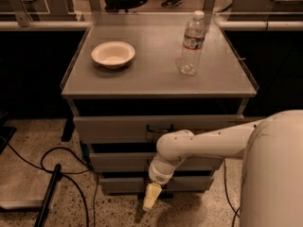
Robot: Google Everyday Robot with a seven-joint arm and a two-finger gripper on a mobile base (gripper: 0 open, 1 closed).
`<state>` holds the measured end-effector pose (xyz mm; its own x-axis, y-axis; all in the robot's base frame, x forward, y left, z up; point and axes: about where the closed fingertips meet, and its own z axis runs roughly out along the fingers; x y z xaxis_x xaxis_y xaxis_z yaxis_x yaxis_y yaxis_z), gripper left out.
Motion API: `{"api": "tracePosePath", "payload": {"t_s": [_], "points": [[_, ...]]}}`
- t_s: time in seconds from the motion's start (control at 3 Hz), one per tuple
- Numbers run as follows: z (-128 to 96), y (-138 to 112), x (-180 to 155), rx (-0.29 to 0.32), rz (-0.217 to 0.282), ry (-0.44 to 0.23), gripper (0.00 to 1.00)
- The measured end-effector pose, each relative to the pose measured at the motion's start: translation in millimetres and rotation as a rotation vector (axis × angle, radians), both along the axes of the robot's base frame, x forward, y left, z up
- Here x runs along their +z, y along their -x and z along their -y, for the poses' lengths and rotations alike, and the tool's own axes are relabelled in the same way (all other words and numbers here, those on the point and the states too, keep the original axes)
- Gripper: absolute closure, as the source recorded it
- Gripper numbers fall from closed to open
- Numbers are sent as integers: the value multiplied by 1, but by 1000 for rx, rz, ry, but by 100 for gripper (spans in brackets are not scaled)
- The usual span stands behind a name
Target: Open middle drawer
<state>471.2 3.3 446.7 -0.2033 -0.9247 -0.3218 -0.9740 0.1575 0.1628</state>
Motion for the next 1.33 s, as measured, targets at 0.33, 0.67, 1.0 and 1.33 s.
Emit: {"api": "tracePosePath", "payload": {"t_s": [0.33,0.67,1.0,1.33], "points": [[6,-13,-9,-27,19,12,0],[21,-29,-27,-66,23,30,0],[20,-32,-37,-67,15,26,0],[11,-37,-49,-33,1,17,0]]}}
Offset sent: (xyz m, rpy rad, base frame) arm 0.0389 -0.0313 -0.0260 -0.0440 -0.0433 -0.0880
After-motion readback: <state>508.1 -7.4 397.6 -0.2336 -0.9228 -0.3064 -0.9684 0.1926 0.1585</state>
